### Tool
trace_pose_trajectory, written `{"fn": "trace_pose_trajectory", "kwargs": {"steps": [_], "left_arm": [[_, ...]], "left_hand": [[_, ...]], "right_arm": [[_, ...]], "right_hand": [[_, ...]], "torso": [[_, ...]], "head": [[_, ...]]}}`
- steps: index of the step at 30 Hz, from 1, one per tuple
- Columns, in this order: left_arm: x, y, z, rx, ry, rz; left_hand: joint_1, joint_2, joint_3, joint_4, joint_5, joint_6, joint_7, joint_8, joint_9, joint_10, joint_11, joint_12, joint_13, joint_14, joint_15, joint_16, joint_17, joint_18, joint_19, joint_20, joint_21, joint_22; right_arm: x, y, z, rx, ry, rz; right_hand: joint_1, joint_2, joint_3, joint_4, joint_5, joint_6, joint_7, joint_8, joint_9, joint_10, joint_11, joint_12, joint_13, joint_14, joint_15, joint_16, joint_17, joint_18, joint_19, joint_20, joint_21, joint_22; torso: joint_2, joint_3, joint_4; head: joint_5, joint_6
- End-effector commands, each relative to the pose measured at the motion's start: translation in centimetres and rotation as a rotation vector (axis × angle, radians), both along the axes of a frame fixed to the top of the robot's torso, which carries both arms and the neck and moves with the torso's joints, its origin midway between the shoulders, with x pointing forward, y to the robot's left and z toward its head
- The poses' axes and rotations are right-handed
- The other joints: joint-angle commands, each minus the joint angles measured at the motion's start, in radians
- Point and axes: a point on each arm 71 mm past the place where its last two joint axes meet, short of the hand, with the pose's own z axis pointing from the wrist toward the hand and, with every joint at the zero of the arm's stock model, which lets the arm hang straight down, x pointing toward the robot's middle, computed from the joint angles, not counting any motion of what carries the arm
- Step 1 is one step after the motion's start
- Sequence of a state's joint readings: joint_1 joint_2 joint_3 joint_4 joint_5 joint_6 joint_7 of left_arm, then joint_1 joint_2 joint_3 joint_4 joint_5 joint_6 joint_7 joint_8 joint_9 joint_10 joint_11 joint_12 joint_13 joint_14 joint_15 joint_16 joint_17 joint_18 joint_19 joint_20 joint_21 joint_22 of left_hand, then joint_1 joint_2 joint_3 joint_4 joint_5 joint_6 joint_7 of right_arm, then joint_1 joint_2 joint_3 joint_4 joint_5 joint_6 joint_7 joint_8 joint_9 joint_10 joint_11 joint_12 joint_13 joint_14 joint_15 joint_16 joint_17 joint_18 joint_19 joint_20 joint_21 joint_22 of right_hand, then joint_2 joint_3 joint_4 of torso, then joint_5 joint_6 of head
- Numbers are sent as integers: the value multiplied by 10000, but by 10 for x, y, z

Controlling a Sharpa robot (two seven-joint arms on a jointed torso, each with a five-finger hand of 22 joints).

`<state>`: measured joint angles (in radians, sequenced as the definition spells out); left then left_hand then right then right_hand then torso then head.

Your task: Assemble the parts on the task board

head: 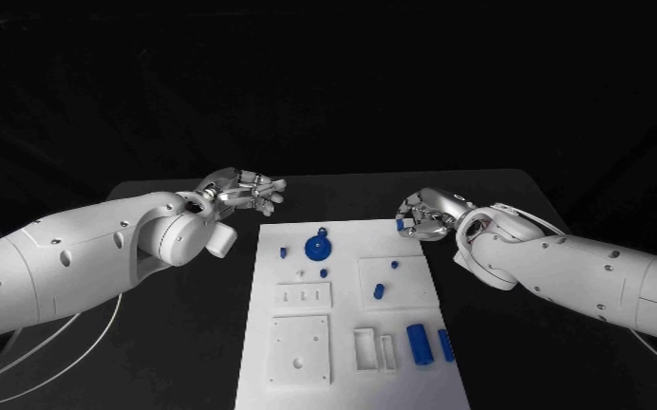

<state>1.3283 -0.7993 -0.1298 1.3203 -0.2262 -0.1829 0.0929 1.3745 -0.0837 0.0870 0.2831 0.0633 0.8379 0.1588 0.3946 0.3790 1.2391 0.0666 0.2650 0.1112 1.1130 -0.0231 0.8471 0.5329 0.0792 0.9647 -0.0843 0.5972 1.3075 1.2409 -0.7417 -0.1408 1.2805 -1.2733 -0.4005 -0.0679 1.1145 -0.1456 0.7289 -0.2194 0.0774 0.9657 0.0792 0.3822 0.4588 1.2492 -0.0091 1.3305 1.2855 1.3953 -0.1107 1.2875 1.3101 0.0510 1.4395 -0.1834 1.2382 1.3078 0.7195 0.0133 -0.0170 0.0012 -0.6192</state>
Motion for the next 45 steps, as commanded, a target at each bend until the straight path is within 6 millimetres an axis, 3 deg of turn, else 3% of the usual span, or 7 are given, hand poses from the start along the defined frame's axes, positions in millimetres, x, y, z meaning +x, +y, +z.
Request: {"fn": "trace_pose_trajectory", "kwargs": {"steps": [1, 2, 5, 12, 20, 28, 45], "left_arm": [[-7, -16, -2, 1397, 67, -1229], [-9, -22, -1, 1452, 218, -1433], [-14, -31, -2, 1420, 672, -1632], [-22, -47, -6, 1048, 1820, -1661], [-20, -66, -9, 1729, 1667, -1561], [-24, -79, -12, 2378, 1678, -2002], [-28, -88, -20, 2823, 2217, -2357]], "left_hand": [[-313, -85, 8, 67, -129, -154, 43, -147, -69, 102, -51, -58, 33, 327, -186, 609, 352, 314, 347, -192, 501, 297], [-560, -175, 10, 64, -119, -183, -22, -198, -93, 558, -190, 169, 194, 773, -352, 1305, 744, 375, 733, -361, 1013, 305], [-759, -281, 176, 72, -96, -92, -174, -240, -108, 935, -341, 368, 509, 739, -554, 2184, 1317, 442, 900, -675, 1922, 292], [-994, -144, 322, 77, -106, 9, -345, -352, -149, 1416, -561, 973, 1221, 1056, -766, 3011, 1755, 496, 1026, -1047, 3051, 261], [-1696, -392, 414, 101, -141, -47, -294, -454, -180, 1092, -511, 1054, 1521, 860, -719, 2976, 1743, 470, 768, -1072, 3260, 198], [-2268, -692, 960, 101, -153, 88, -315, -426, -147, 909, -525, 1181, 1856, 828, -734, 2980, 1722, 502, 651, -1081, 3423, 155], [-2303, -523, 1121, 84, -145, 119, -264, -433, -119, 545, -462, 1109, 2068, 597, -668, 2816, 1630, 464, 342, -1025, 3431, 100]], "right_arm": [[-3, 9, 7, -699, 6, -154], [-4, 16, 11, -725, -14, -43], [-7, 29, 16, -653, -4, 373], [-19, 66, 25, -460, -122, 1204], [-23, 95, 27, -494, -357, 1768], [-28, 117, 29, -511, -584, 2209], [-32, 131, 30, -455, -626, 2510]], "right_hand": [[-88, -63, 54, 12, -43, 289, 220, 6, 175, 41, -7, 60, 10, 9, -52, 49, 935, 1588, -20, -52, -7, 374], [-98, -80, 74, 42, -140, 285, 218, -2, 191, 38, -9, 54, 12, 7, -53, 45, 933, 1588, -15, -55, -13, 372], [-94, -93, 91, 51, -158, 286, 217, -5, 201, 45, -10, 56, 20, 8, -55, 44, 933, 1588, -12, -57, -15, 372], [-97, -125, 109, 67, -167, 285, 216, -11, 215, 28, -11, 39, 8, 3, -57, 35, 929, 1591, -11, -59, -26, 367], [-78, -178, 127, 53, -159, 275, 216, -24, 234, 15, -12, 23, 4, -1, -59, 25, 924, 1601, -13, -66, -49, 355], [-65, -184, 136, 42, -142, 273, 215, -28, 244, 12, -13, 17, 4, -10, -59, 10, 915, 1604, -13, -69, -57, 351], [-57, -186, 186, 30, 68, 268, 218, -54, 305, -49, -10, -56, -37, -28, -57, -31, 895, 1618, -12, -76, -103, 332]], "torso": [[-132, -40, -32], [-172, -54, -34], [-253, -69, -39], [-402, -69, -83], [-461, -68, -70], [-458, -69, -71], [-423, -66, -77]], "head": [[41, 35], [57, 37], [115, 46], [291, 12], [445, -18], [452, 7], [435, 22]]}}
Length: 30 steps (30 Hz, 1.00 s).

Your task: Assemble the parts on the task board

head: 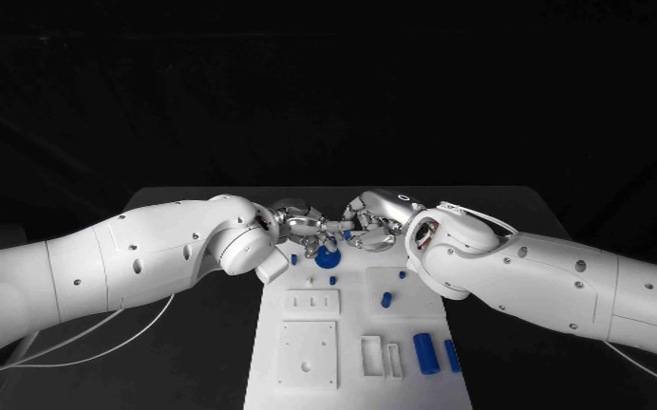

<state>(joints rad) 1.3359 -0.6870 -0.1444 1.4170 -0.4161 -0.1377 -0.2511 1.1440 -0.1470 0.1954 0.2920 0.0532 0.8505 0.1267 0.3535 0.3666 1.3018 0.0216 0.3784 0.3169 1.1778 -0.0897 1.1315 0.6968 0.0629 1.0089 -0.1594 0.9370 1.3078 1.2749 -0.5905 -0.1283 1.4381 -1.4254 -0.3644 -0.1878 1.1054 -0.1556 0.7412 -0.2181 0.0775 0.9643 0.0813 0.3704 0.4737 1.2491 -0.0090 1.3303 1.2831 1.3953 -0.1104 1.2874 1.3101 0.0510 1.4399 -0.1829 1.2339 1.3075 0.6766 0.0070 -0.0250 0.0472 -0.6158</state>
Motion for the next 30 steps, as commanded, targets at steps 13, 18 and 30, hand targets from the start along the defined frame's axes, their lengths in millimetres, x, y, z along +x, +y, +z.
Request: {"fn": "trace_pose_trajectory", "kwargs": {"steps": [13, 18, 30], "left_arm": [[-2, -6, -1, -254, 251, 116], [-3, -6, -1, -352, 407, 222], [-3, -9, -1, -403, 437, 235]], "left_hand": [[580, 615, -48, -79, -29, 127, 47, 41, 60, -203, -10, -42, 179, -141, 2, -45, -31, 606, -278, -252, 106, 94], [1121, 1038, -132, -197, -20, 148, 34, 36, 69, -215, -26, -39, 280, -155, -7, -21, -33, 611, -339, -270, 173, 89], [2561, 1685, -68, -777, -25, 758, -119, 283, 253, -44, -167, 44, 585, -267, -116, 18, -61, 497, -578, -287, 279, 12]], "right_arm": [[-2, 8, -3, -210, 63, 184], [-2, 9, -3, -248, 99, 207], [-3, 13, -7, -276, 186, 279]], "right_hand": [[29, -94, 59, 11, 78, 283, 198, 60, 166, -54, -10, -64, -17, -26, -59, -29, 897, 1616, -15, -81, -61, 337], [27, -91, 59, 12, 82, 284, 198, 60, 168, -66, -10, -74, -27, -31, -59, -37, 892, 1623, -19, -81, -73, 329], [12, -82, 54, 15, 93, 287, 198, 58, 178, -71, -10, -83, -30, -30, -59, -37, 893, 1623, -18, -80, -75, 330]], "torso": [[20, 1, 9], [19, 2, -2], [26, 9, 20]], "head": [[-6, -21], [-17, -19], [-34, -57]]}}
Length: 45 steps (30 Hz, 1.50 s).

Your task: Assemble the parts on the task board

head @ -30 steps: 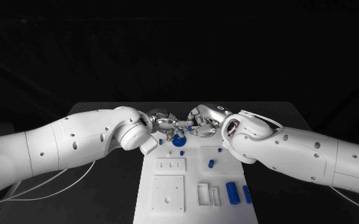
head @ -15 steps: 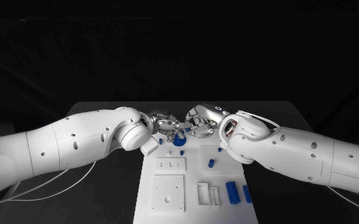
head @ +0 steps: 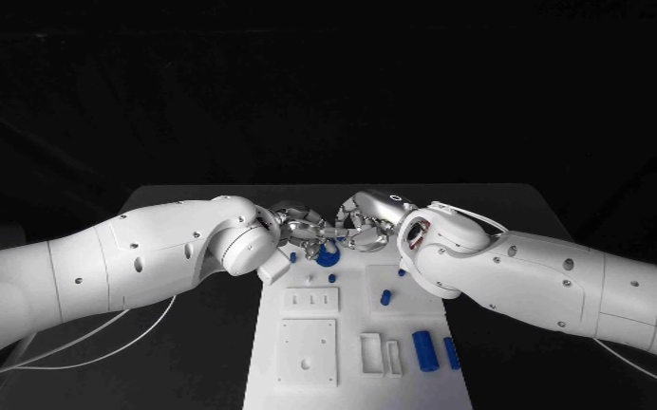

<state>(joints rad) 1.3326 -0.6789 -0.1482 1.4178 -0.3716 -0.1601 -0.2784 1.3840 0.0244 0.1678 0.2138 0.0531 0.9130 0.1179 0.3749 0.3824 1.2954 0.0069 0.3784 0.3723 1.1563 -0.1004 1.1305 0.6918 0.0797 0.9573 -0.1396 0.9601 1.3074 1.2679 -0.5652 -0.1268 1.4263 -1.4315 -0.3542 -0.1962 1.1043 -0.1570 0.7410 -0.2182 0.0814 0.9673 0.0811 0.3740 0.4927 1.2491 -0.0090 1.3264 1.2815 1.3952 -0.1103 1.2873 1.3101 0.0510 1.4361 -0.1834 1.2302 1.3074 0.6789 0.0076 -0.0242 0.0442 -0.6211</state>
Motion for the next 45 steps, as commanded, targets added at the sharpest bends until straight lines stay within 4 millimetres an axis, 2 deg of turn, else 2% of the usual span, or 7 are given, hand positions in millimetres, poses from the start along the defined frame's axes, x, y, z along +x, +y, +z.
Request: {"fn": "trace_pose_trajectory", "kwargs": {"steps": [1, 17, 19, 22, 27, 34, 45], "left_arm": [[-1, -6, 3, -283, -27, -83], [1, -4, 3, -380, 48, 30], [0, -4, 3, -361, 65, -29], [0, -4, 3, -347, 51, -41], [2, -4, 2, -340, 33, 29], [2, -2, 1, -378, 57, 96], [3, 4, 1, 39, -287, -32]], "left_hand": [[204, -52, 273, 3, -23, 157, -43, 77, 107, 29, -15, 45, 44, -50, -20, 34, -11, 323, -64, -491, 54, 9], [-580, -139, 2073, -556, 53, 1035, -389, 619, 1062, 293, -277, 389, 583, -72, -252, 233, -30, 137, -235, -702, 330, -104], [-1092, -186, 2478, -1011, 210, 1056, -444, 735, 1489, 281, -322, 578, 757, -47, -290, 332, -15, 99, -253, -759, 429, -126], [-3077, -208, 3782, -2770, 792, 1210, -534, 736, 2426, 323, -402, 984, 1087, 73, -395, 635, 21, 15, -189, -894, 746, -231], [-4422, -137, 4756, -3938, 1748, 1461, -623, 629, 2993, 452, -482, 1253, 1241, 191, -501, 937, 74, 6, -4, -1003, 1064, -333], [-4876, -148, 5073, -4280, 1967, 1640, -670, 514, 3243, 568, -546, 1338, 1271, 257, -524, 1045, 63, 2, 27, -1034, 1177, -446], [-5128, -242, 5207, -4501, 2232, 1995, -785, 418, 3422, 856, -664, 1440, 1303, 434, -642, 1310, 136, 28, 164, -1117, 1389, -533]], "right_arm": [[-2, 3, -3, -201, 102, 183], [-1, 0, -8, -250, 186, 37], [0, -1, -8, -243, 182, 1], [0, -2, -8, -164, 184, -26], [0, -2, -9, -61, 248, -54], [6, -10, -12, -8, 376, -406], [17, -55, -13, 345, 373, -1375]], "right_hand": [[22, -68, 55, 17, 55, 257, 200, 23, -11, -71, -10, -44, -14, -28, -61, -35, 894, 1626, 18, -75, -43, 327], [-5, -65, 41, 22, 67, 257, 200, 17, 2, -99, -10, -73, -37, -42, -60, -61, 880, 1636, 13, -73, -63, 317], [-10, -66, 38, 23, 68, 255, 201, 15, 4, -119, -10, -89, -54, -47, -60, -68, 876, 1643, 9, -73, -76, 309], [-32, -88, 24, 23, 63, 250, 202, 8, 11, -123, -9, -97, -55, -51, -59, -76, 872, 1635, 12, -71, -67, 317], [-83, -184, -17, 27, 32, 225, 207, -18, 25, -188, -5, -160, -106, -61, -56, -100, 860, 1650, 4, -68, -100, 301], [-557, -856, -384, 523, -239, -506, 436, -476, -84, -602, 207, -508, -389, -210, 133, -373, 717, 1746, -62, -42, -343, 163], [-597, -1111, -861, 822, -252, -1356, 755, -988, -262, -1372, 514, -948, -740, -583, 423, -852, 493, 2013, -387, 145, -954, -142]], "torso": [[3, 5, 7], [8, 11, -3], [13, 9, 3], [17, 10, -16], [11, 17, -14], [5, 23, 9], [-1, 14, -14]], "head": [[1, -2], [17, -14], [23, -17], [21, -25], [17, -39], [24, -60], [84, -64]]}}
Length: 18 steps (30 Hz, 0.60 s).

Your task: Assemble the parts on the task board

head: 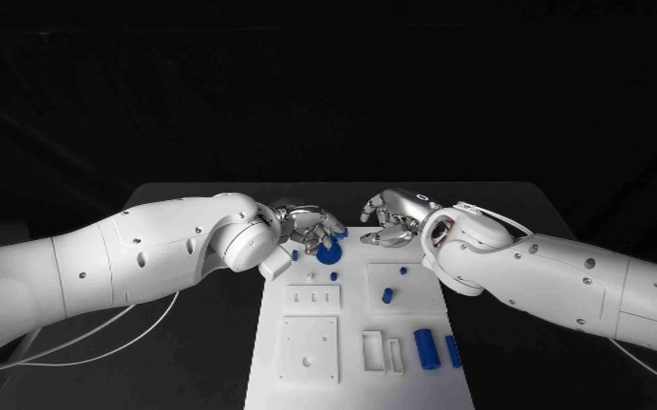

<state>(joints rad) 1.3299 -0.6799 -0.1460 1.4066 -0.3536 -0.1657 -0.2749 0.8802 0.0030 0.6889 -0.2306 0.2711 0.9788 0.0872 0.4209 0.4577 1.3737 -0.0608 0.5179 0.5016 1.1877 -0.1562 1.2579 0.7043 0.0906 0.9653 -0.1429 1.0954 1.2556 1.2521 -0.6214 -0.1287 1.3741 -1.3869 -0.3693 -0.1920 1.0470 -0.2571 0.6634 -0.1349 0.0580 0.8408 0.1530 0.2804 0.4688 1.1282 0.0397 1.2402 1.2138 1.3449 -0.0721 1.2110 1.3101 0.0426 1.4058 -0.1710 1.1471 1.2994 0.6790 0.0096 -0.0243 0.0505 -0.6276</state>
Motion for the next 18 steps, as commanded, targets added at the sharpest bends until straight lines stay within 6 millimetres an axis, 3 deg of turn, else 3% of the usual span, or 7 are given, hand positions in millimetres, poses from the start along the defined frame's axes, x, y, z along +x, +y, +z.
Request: {"fn": "trace_pose_trajectory", "kwargs": {"steps": [1, 12, 15, 18], "left_arm": [[0, 0, 2, 263, -429, -300], [-2, 12, 0, 1866, -1009, -1187], [-3, 16, -2, 2366, -1033, -1485], [-7, 18, -9, 2828, -920, -1752]], "left_hand": [[-93, -32, 1, -64, 59, 1348, -482, -49, 2676, 81, 8, 47, 11, 125, -88, 47, 13, -80, 90, -1087, 45, -18], [-61, -193, 44, -98, -9, 1633, -593, -118, 2826, 342, -130, 137, 42, 389, -231, 266, 51, -24, 320, -1195, 297, -86], [-36, -246, 61, -57, -121, 1650, -594, -227, 2823, 430, -151, 117, 19, 484, -246, 279, 27, -16, 376, -1215, 362, -131], [-25, -285, 48, 9, -346, 1766, -627, -277, 2826, 542, -178, 119, 9, 603, -277, 314, 17, -9, 434, -1231, 428, -171]], "right_arm": [[3, -14, 0, 358, 23, -277], [15, -70, 5, 1572, 491, -1477], [25, -84, 12, 2230, 709, -2139], [31, -93, 18, 2517, 711, -2455]], "right_hand": [[-16, -116, -102, -6, -15, -97, 44, -57, -25, -190, 36, -100, -73, -100, 50, -111, 483, 2101, -97, 32, -139, -66], [153, -52, -128, 65, 77, -82, 75, -65, -40, -485, 71, -271, -230, -295, 90, -351, 366, 2192, -251, 94, -382, -164], [114, -12, -189, 139, 86, -76, 82, -69, -46, -590, 79, -340, -296, -374, 100, -461, 307, 2192, -274, 114, -401, -157], [75, 13, -257, 175, 118, -84, 87, -77, -52, -652, 85, -378, -332, -434, 106, -548, 260, 2192, -295, 123, -417, -152]], "torso": [[-1, -5, -15], [-3, 5, -9], [-18, 17, -37], [-23, 26, -22]], "head": [[25, 1], [63, -49], [103, -125], [91, -201]]}}
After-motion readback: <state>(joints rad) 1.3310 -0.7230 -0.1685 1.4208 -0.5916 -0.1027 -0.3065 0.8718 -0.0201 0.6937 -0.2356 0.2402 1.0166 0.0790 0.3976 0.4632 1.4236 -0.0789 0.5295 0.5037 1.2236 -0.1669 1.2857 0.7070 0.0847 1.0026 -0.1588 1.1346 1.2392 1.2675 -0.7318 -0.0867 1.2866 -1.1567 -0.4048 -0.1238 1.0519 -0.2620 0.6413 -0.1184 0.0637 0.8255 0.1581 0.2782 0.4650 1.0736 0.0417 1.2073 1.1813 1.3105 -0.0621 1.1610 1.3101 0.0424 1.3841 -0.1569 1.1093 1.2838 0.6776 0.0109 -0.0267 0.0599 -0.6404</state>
